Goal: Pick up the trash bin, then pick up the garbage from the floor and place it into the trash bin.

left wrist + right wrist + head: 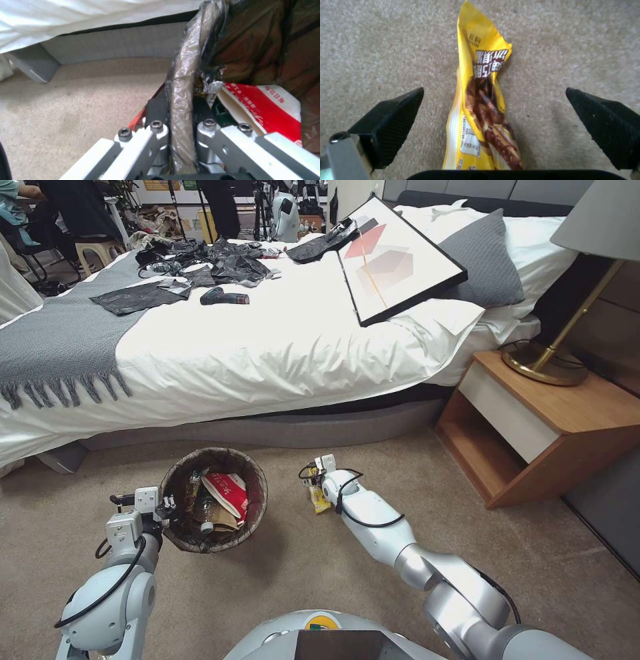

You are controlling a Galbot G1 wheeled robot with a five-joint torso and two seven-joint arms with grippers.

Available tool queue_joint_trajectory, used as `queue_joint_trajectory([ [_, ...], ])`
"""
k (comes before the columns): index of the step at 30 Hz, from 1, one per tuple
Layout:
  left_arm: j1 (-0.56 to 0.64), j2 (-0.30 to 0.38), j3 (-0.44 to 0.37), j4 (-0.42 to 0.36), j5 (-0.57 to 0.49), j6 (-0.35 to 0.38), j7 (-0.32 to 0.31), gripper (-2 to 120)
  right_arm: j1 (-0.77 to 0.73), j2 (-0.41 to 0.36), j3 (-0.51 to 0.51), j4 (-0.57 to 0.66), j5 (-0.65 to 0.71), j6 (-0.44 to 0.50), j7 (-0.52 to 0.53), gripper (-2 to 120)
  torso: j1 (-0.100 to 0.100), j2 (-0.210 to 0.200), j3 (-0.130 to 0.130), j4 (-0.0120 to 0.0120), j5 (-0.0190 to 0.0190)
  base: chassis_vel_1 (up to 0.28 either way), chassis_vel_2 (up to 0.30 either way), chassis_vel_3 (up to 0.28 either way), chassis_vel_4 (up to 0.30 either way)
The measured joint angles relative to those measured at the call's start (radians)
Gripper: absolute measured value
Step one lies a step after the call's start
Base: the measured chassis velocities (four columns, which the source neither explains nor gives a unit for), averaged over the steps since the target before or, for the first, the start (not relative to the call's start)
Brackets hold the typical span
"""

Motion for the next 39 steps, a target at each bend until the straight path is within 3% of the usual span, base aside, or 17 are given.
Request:
queue_joint_trajectory([
  [8, 0.003, 0.005, 0.002, -0.005, 0.003, 0.001, 0.0, 4, -0.001, 0.02, 0.005, -0.086, -0.034, 0.049, -0.033, 100, 0.0, 0.0, 0.0, 0.0001, 0.0, 0.0, 0.0, 0.0, 0.0],
  [25, 0.006, 0.007, 0.006, -0.012, 0.004, 0.003, 0.001, 4, -0.004, 0.041, -0.01, -0.107, -0.084, 0.042, -0.032, 99, 0.0, 0.0, 0.0, 0.0, -0.0001, 0.0, 0.0, 0.0, 0.0],
  [39, 0.001, 0.004, 0.005, -0.007, 0.003, 0.001, 0.001, 4, -0.007, 0.03, -0.001, -0.117, -0.082, 0.042, -0.048, 50, 0.0, 0.0, 0.0, 0.0004, 0.0003, 0.0, 0.0, 0.0, 0.0],
])
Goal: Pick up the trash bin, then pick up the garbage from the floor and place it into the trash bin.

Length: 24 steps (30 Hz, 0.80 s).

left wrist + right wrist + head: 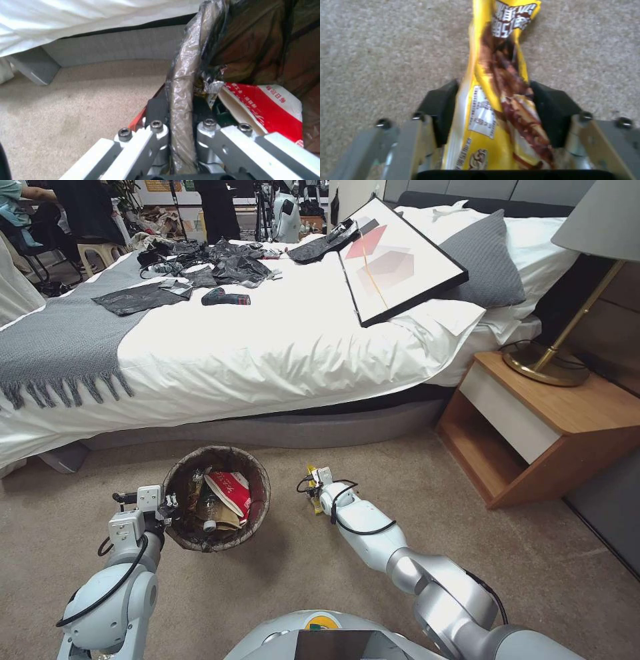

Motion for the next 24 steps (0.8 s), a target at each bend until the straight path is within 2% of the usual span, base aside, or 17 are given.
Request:
queue_joint_trajectory([
  [1, -0.001, 0.0, 0.0, 0.0, 0.0, 0.0, 0.0, 4, 0.0, 0.0, 0.0, 0.0, 0.0, 0.0, 0.0, 48, 0.0, 0.0, 0.0, 0.0001, 0.0001, 0.0, 0.0, 0.0, 0.0],
  [2, -0.002, 0.0, 0.0, 0.002, 0.0, 0.0, 0.0, 4, 0.0, -0.004, 0.0, 0.001, 0.0, 0.0, 0.0, 39, 0.0, 0.0, 0.0, 0.0001, 0.0002, 0.0, 0.0, 0.0, 0.0],
  [5, -0.004, 0.0, 0.0, 0.003, 0.0, 0.0, 0.0, 4, 0.0, -0.006, 0.001, 0.001, 0.0, 0.0, -0.001, 32, 0.0, 0.0, 0.0, 0.0, -0.0001, 0.0, 0.0, 0.0, 0.0],
  [7, -0.004, -0.001, 0.0, 0.003, 0.0, 0.0, 0.0, 4, -0.001, -0.007, 0.003, 0.0, 0.0, 0.0, -0.002, 21, 0.0, 0.0, 0.0, -0.0001, -0.0001, 0.0, 0.0, 0.0, 0.0],
  [9, -0.003, -0.001, 0.0, 0.003, 0.0, 0.0, 0.0, 4, -0.001, -0.007, 0.003, 0.0, 0.0, 0.0, -0.002, 18, 0.0, 0.0, 0.0, 0.0, 0.0, 0.0, 0.0, 0.0, 0.0],
  [10, -0.003, -0.001, 0.0, 0.005, 0.0, -0.001, 0.0, 4, -0.002, -0.008, 0.004, -0.001, -0.001, 0.0, -0.002, 10, 0.0, 0.0, 0.0, -0.0002, -0.0007, 0.0, 0.0, 0.0, 0.0],
  [11, -0.003, -0.001, 0.0, 0.005, 0.0, -0.001, 0.0, 4, -0.002, -0.008, 0.004, -0.001, -0.001, 0.0, -0.002, 10, 0.0, 0.0, 0.0, -0.0002, -0.0007, 0.0, 0.0, 0.0, 0.0],
  [13, -0.004, -0.001, -0.002, 0.007, -0.001, -0.001, 0.0, 4, -0.005, -0.009, 0.004, 0.003, -0.001, -0.001, -0.001, 0, 0.0, 0.0, 0.0, -0.0003, -0.0003, 0.0, 0.0, 0.0, 0.0],
  [24, -0.008, -0.001, -0.004, 0.01, -0.003, -0.002, 0.001, 4, -0.015, -0.052, 0.006, 0.076, 0.049, -0.028, 0.018, 0, 0.0, 0.0, 0.0, -0.001, -0.0008, 0.0, 0.0, 0.0, 0.0],
])
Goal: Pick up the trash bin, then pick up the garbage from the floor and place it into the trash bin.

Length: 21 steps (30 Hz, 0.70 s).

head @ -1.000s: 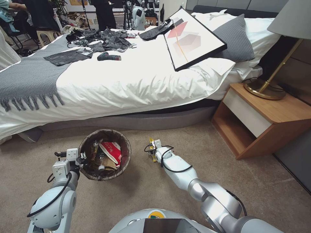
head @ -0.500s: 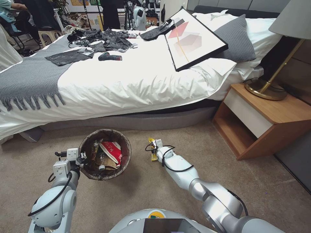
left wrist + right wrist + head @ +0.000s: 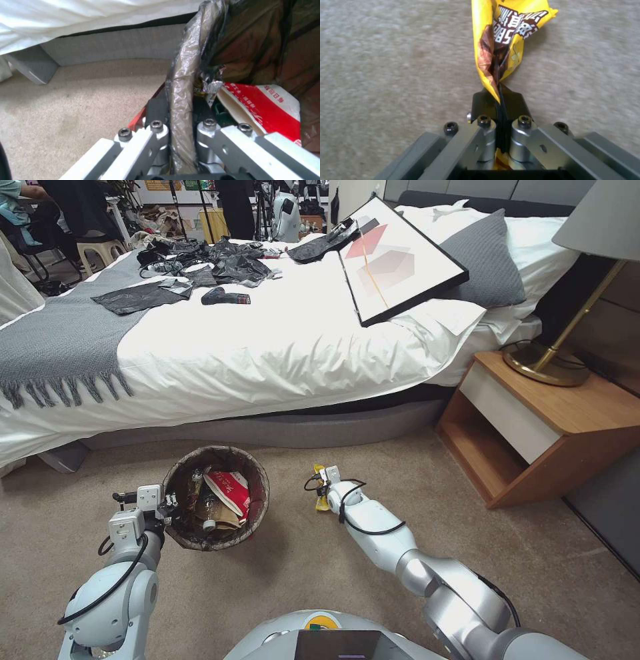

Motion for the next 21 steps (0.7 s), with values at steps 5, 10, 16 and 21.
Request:
queue_joint_trajectory([
  [5, -0.001, 0.001, -0.002, 0.0, -0.003, 0.0, 0.0, 4, -0.018, -0.035, 0.011, 0.108, 0.047, -0.017, 0.013, 0, 0.0, 0.0, 0.0, 0.0006, 0.0003, 0.0, 0.0, 0.0, 0.0],
  [10, -0.003, 0.003, -0.004, -0.001, -0.005, 0.001, -0.001, 4, -0.061, -0.112, 0.032, 0.325, 0.127, -0.041, 0.039, 0, 0.0, 0.0, 0.0, 0.0005, 0.0006, 0.0, 0.0, 0.0, 0.0],
  [16, -0.004, 0.005, -0.002, -0.01, -0.007, 0.007, -0.002, 4, -0.113, -0.201, 0.065, 0.599, 0.255, -0.081, 0.088, 0, 0.0, 0.0, 0.0, 0.0005, 0.0007, 0.0, 0.0, 0.0, 0.0],
  [21, 0.006, 0.013, -0.007, -0.023, -0.012, 0.01, -0.002, 4, -0.191, -0.316, 0.103, 0.906, 0.371, -0.109, 0.137, 0, 0.0, 0.0, 0.0, 0.0005, 0.0008, 0.0, 0.0, 0.0, 0.0],
])
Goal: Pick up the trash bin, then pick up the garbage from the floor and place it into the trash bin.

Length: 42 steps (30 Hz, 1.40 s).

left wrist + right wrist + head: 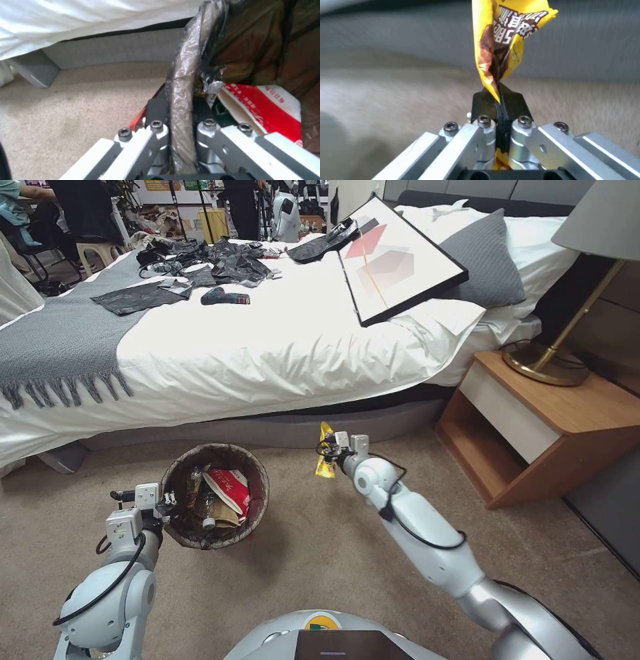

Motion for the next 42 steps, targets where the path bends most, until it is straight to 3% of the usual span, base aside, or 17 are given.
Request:
queue_joint_trajectory([
  [1, 0.0, 0.0, 0.0, 0.0, 0.0, 0.0, 0.0, 4, 0.0, 0.0, 0.0, 0.0, 0.0, 0.0, 0.0, 0, 0.0, 0.0, 0.0, 0.0, 0.0, 0.0, 0.0, 0.0, 0.0],
  [3, 0.002, 0.001, -0.002, -0.007, -0.001, 0.002, 0.0, 4, -0.031, -0.066, 0.012, 0.156, 0.043, -0.012, 0.016, 0, 0.0, 0.0, 0.0, -0.0001, -0.0001, 0.0, 0.0, 0.0, 0.0],
  [7, 0.002, 0.0, -0.002, -0.01, -0.001, 0.003, -0.001, 4, -0.039, -0.112, 0.018, 0.258, 0.08, -0.022, 0.033, 0, 0.0, 0.0, 0.0, -0.0003, -0.0001, 0.0, 0.0, 0.0, 0.0],
  [9, 0.003, -0.002, 0.004, -0.011, 0.003, 0.004, -0.001, 4, -0.018, -0.172, 0.019, 0.426, 0.141, -0.041, 0.059, 0, 0.0, 0.0, 0.0, 0.0002, -0.0001, 0.0, 0.0, 0.0, 0.0],
  [13, 0.004, -0.004, 0.009, -0.011, 0.009, 0.004, -0.002, 4, 0.044, -0.207, -0.003, 0.534, 0.195, -0.054, 0.069, 0, 0.0, 0.0, 0.0, 0.0, 0.0, 0.0, 0.0, 0.0, 0.0],
  [19, 0.001, -0.006, 0.013, -0.008, 0.016, 0.003, -0.002, 4, 0.167, -0.213, -0.063, 0.599, 0.26, -0.072, 0.042, 0, 0.0, 0.0, 0.0, 0.0002, -0.0004, 0.0, 0.0, 0.0, 0.0],
  [23, -0.004, -0.008, 0.016, -0.004, 0.02, 0.003, -0.002, 4, 0.257, -0.186, -0.132, 0.59, 0.309, -0.085, 0.037, 0, 0.0, 0.0, 0.0, 0.0001, -0.0002, 0.0, 0.0, 0.0, 0.0],
  [26, -0.012, -0.009, 0.017, 0.001, 0.023, 0.003, -0.003, 4, 0.383, -0.102, -0.266, 0.523, 0.343, -0.09, 0.065, 0, 0.0, 0.0, 0.0, 0.0001, -0.0004, 0.0, 0.0, 0.0, 0.0],
  [30, -0.014, -0.008, 0.015, 0.004, 0.022, 0.003, -0.003, 4, 0.442, -0.038, -0.346, 0.468, 0.348, -0.087, 0.079, 0, 0.0, 0.0, 0.0, 0.0002, -0.0007, 0.0, 0.0, 0.0, 0.0],
  [32, -0.019, -0.007, 0.012, 0.01, 0.02, 0.003, -0.003, 4, 0.482, 0.05, -0.444, 0.384, 0.34, -0.083, 0.091, 0, 0.0, 0.0, 0.0, 0.0009, -0.0009, 0.0, 0.0, 0.0, 0.0],
  [37, -0.024, -0.004, 0.005, 0.011, 0.013, 0.004, -0.003, 4, 0.442, 0.121, -0.512, 0.264, 0.271, -0.073, 0.088, 0, 0.0, 0.0, 0.0, 0.0003, -0.0006, 0.0, 0.0, 0.0, 0.0],
  [42, -0.027, 0.0, 0.001, 0.013, 0.006, 0.005, -0.002, 4, 0.371, 0.136, -0.525, 0.213, 0.209, -0.062, 0.068, 0, 0.0, 0.0, 0.0, -0.0001, -0.0004, 0.0, 0.0, 0.0, 0.0],
])
